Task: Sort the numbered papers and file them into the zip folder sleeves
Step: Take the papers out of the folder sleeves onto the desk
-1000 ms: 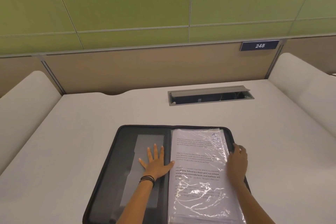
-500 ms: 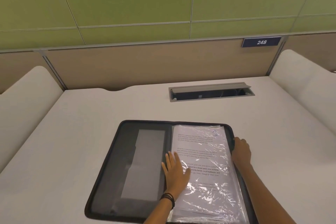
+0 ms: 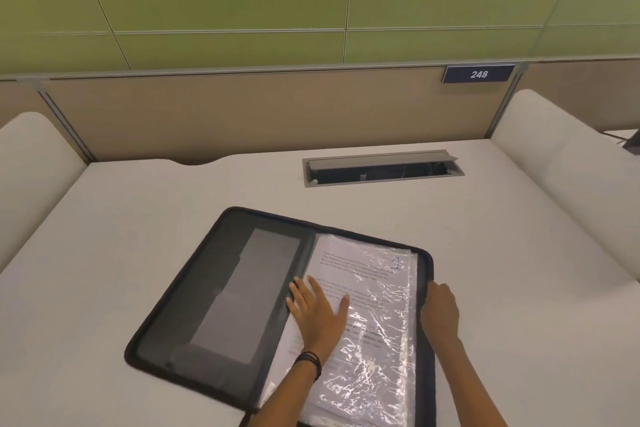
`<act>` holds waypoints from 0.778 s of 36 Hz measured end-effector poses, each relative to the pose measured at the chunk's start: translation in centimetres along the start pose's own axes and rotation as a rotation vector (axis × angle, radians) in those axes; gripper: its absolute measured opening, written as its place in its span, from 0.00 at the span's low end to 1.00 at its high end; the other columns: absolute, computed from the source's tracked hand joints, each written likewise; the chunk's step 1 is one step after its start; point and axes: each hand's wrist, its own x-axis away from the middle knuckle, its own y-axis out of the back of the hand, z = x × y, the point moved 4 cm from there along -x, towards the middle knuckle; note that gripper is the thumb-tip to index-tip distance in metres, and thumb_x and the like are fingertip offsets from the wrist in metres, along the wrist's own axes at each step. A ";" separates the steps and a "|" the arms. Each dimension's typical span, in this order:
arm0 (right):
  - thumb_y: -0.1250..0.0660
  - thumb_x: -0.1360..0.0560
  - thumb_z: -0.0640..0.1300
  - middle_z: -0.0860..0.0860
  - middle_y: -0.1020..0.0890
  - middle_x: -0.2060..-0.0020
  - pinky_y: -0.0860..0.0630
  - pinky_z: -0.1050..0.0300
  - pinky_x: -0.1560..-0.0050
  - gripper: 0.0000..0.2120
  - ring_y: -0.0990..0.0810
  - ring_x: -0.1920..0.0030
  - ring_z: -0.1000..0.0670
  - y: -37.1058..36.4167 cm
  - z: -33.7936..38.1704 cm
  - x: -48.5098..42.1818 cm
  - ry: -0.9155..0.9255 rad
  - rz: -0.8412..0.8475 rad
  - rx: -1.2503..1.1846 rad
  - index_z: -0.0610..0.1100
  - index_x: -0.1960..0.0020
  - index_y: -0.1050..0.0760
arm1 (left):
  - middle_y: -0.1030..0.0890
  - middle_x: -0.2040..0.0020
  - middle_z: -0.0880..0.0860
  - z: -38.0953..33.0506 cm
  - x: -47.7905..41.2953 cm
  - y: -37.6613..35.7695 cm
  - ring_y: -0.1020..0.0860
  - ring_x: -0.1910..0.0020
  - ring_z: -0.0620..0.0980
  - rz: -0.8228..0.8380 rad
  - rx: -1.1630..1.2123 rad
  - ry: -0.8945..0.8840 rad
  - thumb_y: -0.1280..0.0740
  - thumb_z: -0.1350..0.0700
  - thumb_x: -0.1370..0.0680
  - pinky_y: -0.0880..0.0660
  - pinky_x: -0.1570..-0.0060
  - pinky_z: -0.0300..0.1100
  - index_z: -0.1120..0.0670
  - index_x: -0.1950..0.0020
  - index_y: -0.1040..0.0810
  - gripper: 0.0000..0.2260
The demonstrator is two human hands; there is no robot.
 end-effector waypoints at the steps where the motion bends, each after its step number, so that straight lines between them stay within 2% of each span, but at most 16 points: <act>1: 0.47 0.26 0.27 0.45 0.32 0.60 0.37 0.59 0.63 0.16 0.32 0.60 0.48 -0.1 0.0 0.3 0.005 -0.003 0.004 0.44 0.66 0.41 | 0.61 0.24 0.62 0.1 -0.2 0.1 0.63 0.25 0.60 -0.005 -0.011 -0.008 0.79 0.22 0.48 0.69 0.32 0.52 0.59 0.23 0.60 0.62; 3: 0.48 0.26 0.27 0.48 0.34 0.63 0.37 0.60 0.64 0.19 0.32 0.60 0.48 -0.1 0.1 0.8 0.003 0.005 0.009 0.47 0.68 0.46 | 0.62 0.23 0.61 0.3 -0.6 0.5 0.64 0.25 0.59 -0.004 -0.041 -0.025 0.78 0.22 0.48 0.68 0.31 0.51 0.58 0.23 0.61 0.62; 7: 0.47 0.25 0.28 0.50 0.34 0.63 0.40 0.62 0.67 0.19 0.32 0.61 0.50 -0.2 0.4 2.0 0.004 0.050 0.042 0.47 0.68 0.45 | 0.63 0.23 0.59 0.8 -1.4 1.6 0.63 0.24 0.57 0.024 -0.062 -0.069 0.72 0.18 0.49 0.67 0.30 0.51 0.56 0.23 0.61 0.63; 9: 0.46 0.24 0.29 0.51 0.34 0.64 0.41 0.64 0.70 0.19 0.32 0.62 0.51 -0.3 0.6 2.5 0.017 0.070 0.068 0.47 0.68 0.45 | 0.64 0.23 0.58 1.2 -1.7 2.0 0.63 0.24 0.56 0.032 -0.098 -0.088 0.62 0.18 0.41 0.66 0.29 0.52 0.55 0.23 0.61 0.57; 11: 0.46 0.24 0.30 0.54 0.38 0.67 0.41 0.64 0.70 0.19 0.32 0.61 0.52 -0.4 0.9 2.9 0.018 0.110 0.095 0.46 0.69 0.45 | 0.64 0.23 0.57 1.6 -2.1 2.2 0.64 0.24 0.56 0.047 -0.124 -0.110 0.51 0.23 0.32 0.66 0.28 0.53 0.55 0.23 0.62 0.51; 13: 0.46 0.24 0.30 0.54 0.37 0.68 0.40 0.65 0.66 0.19 0.32 0.61 0.52 -0.6 1.3 3.4 0.032 0.132 0.110 0.46 0.69 0.45 | 0.65 0.23 0.57 1.9 -2.4 2.5 0.65 0.25 0.55 0.070 -0.132 -0.138 0.53 0.21 0.36 0.66 0.28 0.53 0.55 0.23 0.63 0.53; 16: 0.45 0.24 0.30 0.50 0.30 0.62 0.35 0.65 0.62 0.19 0.31 0.60 0.53 -0.8 1.9 4.1 0.041 0.161 0.172 0.47 0.68 0.46 | 0.65 0.24 0.56 2.5 -2.9 2.7 0.65 0.25 0.55 0.104 -0.139 -0.176 0.65 0.16 0.48 0.69 0.31 0.52 0.54 0.23 0.63 0.62; 19: 0.45 0.23 0.32 0.51 0.31 0.60 0.30 0.64 0.58 0.19 0.29 0.58 0.53 -0.9 2.6 5.0 0.055 0.223 0.238 0.47 0.68 0.47 | 0.67 0.24 0.56 2.9 -3.2 3.2 0.66 0.25 0.55 0.129 -0.133 -0.202 0.65 0.16 0.50 0.69 0.31 0.51 0.53 0.23 0.64 0.64; 22: 0.45 0.23 0.33 0.48 0.25 0.53 0.29 0.61 0.55 0.17 0.22 0.50 0.49 -0.2 3.5 5.0 0.090 0.292 0.332 0.46 0.66 0.44 | 0.68 0.25 0.57 3.0 -3.4 3.4 0.67 0.25 0.56 0.168 -0.133 -0.197 0.64 0.15 0.51 0.67 0.30 0.53 0.53 0.24 0.66 0.64; 24: 0.45 0.22 0.35 0.48 0.23 0.51 0.30 0.60 0.56 0.10 0.21 0.48 0.47 0.5 3.8 4.3 0.096 0.315 0.363 0.44 0.61 0.37 | 0.68 0.25 0.57 3.0 -3.1 3.6 0.66 0.25 0.57 0.189 -0.123 -0.173 0.57 0.16 0.45 0.67 0.29 0.54 0.52 0.24 0.66 0.60; 26: 0.45 0.22 0.36 0.48 0.24 0.55 0.30 0.59 0.56 0.08 0.21 0.47 0.46 1.3 3.8 3.0 0.102 0.283 0.319 0.43 0.59 0.33 | 0.68 0.24 0.58 3.0 -2.5 3.7 0.66 0.25 0.57 0.191 -0.130 -0.151 0.46 0.25 0.31 0.66 0.29 0.55 0.53 0.24 0.66 0.50; 27: 0.45 0.22 0.36 0.47 0.24 0.53 0.30 0.58 0.54 0.07 0.22 0.46 0.45 1.6 3.8 2.3 0.118 0.251 0.254 0.43 0.55 0.29 | 0.68 0.24 0.58 3.0 -2.3 3.7 0.67 0.25 0.57 0.193 -0.125 -0.145 0.43 0.30 0.27 0.66 0.29 0.55 0.53 0.24 0.65 0.46; 28: 0.45 0.22 0.37 0.46 0.24 0.47 0.29 0.57 0.50 0.09 0.23 0.43 0.45 1.9 3.7 1.5 0.141 0.212 0.165 0.42 0.46 0.27 | 0.68 0.24 0.58 3.2 -2.0 3.7 0.67 0.26 0.57 0.201 -0.109 -0.139 0.41 0.34 0.25 0.66 0.29 0.54 0.53 0.24 0.65 0.44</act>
